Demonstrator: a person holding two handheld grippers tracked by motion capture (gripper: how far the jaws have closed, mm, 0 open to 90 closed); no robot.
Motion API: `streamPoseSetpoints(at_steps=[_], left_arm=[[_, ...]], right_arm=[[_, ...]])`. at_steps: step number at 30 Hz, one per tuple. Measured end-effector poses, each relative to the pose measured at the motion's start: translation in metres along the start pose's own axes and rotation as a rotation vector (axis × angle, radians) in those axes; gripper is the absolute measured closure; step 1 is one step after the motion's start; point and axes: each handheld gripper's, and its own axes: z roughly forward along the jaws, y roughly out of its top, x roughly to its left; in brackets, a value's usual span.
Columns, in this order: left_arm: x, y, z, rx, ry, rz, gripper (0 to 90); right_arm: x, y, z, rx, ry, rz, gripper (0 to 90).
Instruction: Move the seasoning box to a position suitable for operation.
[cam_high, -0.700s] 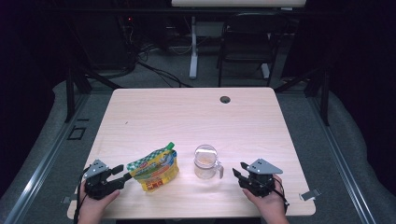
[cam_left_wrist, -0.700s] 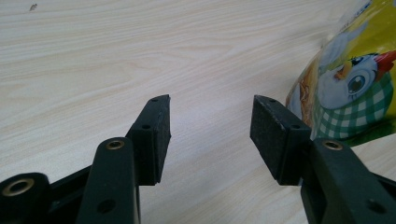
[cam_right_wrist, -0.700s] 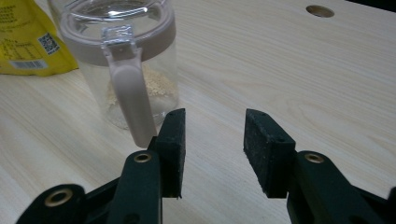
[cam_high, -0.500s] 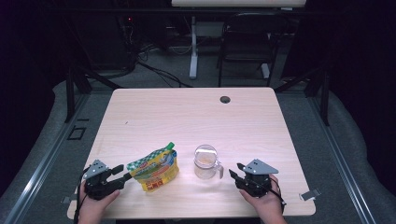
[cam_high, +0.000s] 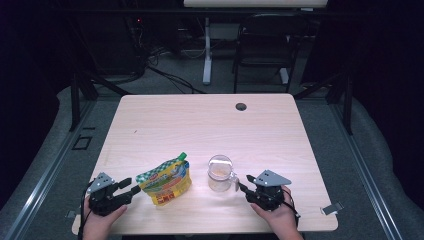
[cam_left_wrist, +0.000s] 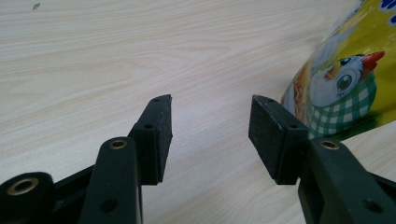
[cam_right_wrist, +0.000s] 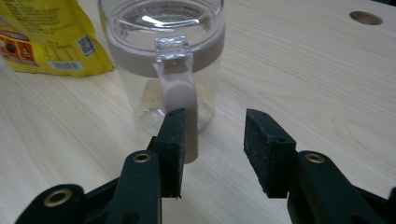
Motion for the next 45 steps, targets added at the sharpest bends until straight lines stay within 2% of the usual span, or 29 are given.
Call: streamPoseSetpoints(at_steps=[1, 8, 10, 12, 17, 20, 26, 28, 29, 32, 45], left_arm=[[0.000, -0.001, -0.001, -0.003, 0.001, 0.000, 49.4], [0.001, -0.003, -0.005, -0.011, 0.013, -0.009, 49.4], [0.002, -0.004, -0.007, -0.008, 0.017, -0.014, 49.4], [0.003, -0.005, -0.007, -0.006, 0.018, -0.016, 49.5], [0.003, -0.006, -0.008, -0.011, 0.023, -0.018, 49.5], [0.003, -0.007, -0.009, -0.006, 0.025, -0.022, 49.5], [0.004, -0.007, -0.010, -0.004, 0.027, -0.023, 49.5], [0.004, -0.007, -0.009, -0.004, 0.027, -0.027, 49.5], [0.004, -0.007, -0.009, -0.004, 0.025, -0.028, 49.5], [0.003, -0.007, -0.008, -0.007, 0.023, -0.024, 49.5], [0.004, -0.002, -0.004, -0.008, 0.014, -0.024, 49.5]], right_arm=[[0.000, 0.000, 0.001, -0.005, 0.018, 0.006, 59.1], [0.003, 0.004, -0.003, -0.018, 0.053, 0.014, 59.7], [0.007, 0.006, -0.001, -0.019, 0.053, 0.001, 59.6], [0.011, 0.007, 0.006, 0.003, 0.047, -0.024, 61.2], [0.012, 0.007, 0.012, 0.021, 0.049, -0.022, 64.0], [0.011, 0.007, 0.016, 0.026, 0.049, -0.012, 68.6], [0.013, 0.007, 0.019, 0.031, 0.040, -0.023, 71.8], [0.013, 0.007, 0.019, 0.028, 0.036, -0.025, 72.3], [0.015, 0.007, 0.019, 0.026, 0.028, -0.049, 72.7], [0.016, 0.007, 0.019, 0.026, 0.029, -0.053, 72.7], [0.019, 0.004, 0.009, 0.039, 0.070, -0.075, 72.9]])
